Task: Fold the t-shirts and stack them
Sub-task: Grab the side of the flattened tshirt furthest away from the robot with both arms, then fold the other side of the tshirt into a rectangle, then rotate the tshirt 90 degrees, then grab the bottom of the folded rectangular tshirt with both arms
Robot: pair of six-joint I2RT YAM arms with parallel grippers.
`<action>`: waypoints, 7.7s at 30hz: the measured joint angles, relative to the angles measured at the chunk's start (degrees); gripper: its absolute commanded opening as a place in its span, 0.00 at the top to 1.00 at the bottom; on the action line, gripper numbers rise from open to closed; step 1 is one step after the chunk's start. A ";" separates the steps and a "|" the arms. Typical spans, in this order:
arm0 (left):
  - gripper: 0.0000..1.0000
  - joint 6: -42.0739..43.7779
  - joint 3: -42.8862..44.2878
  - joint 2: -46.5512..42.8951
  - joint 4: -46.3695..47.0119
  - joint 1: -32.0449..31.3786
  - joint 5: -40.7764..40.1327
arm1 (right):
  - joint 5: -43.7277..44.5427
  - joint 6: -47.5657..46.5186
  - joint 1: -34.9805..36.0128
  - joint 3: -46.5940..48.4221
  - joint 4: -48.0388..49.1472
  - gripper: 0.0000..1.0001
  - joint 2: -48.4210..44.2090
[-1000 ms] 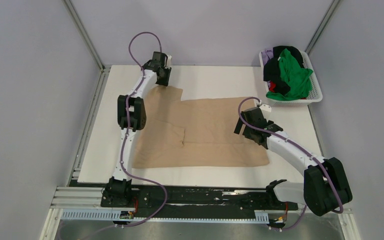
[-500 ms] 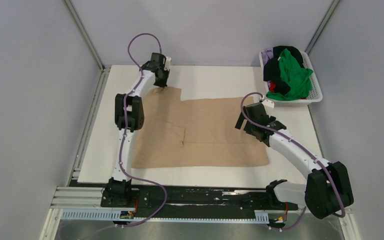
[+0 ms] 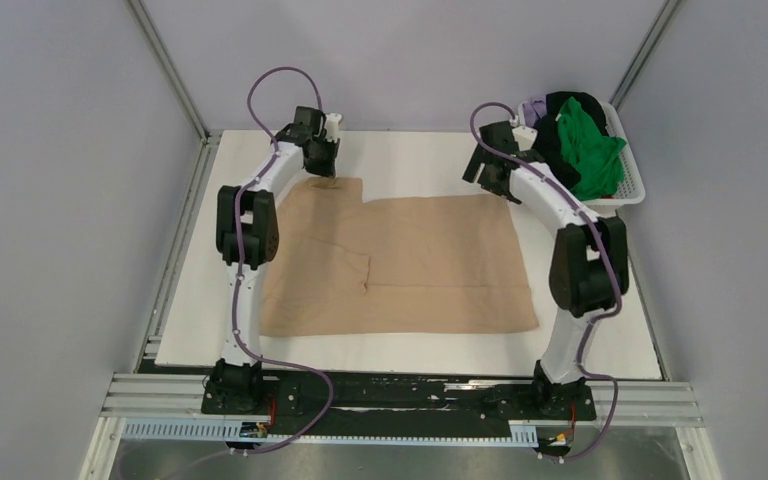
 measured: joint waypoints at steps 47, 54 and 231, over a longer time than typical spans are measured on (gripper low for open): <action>1.00 8.02 -30.34 -26.95 11.39 0.00 23.96 | 7.34 -1.33 -2.89 21.29 -8.09 1.00 27.89; 1.00 10.01 -31.91 -29.55 9.22 -0.07 25.24 | 6.84 -1.51 -2.64 16.24 -7.26 1.00 23.23; 0.18 -44.17 -78.86 -65.55 11.69 -36.59 0.59 | -25.62 19.15 12.96 -55.25 -11.93 0.53 -54.75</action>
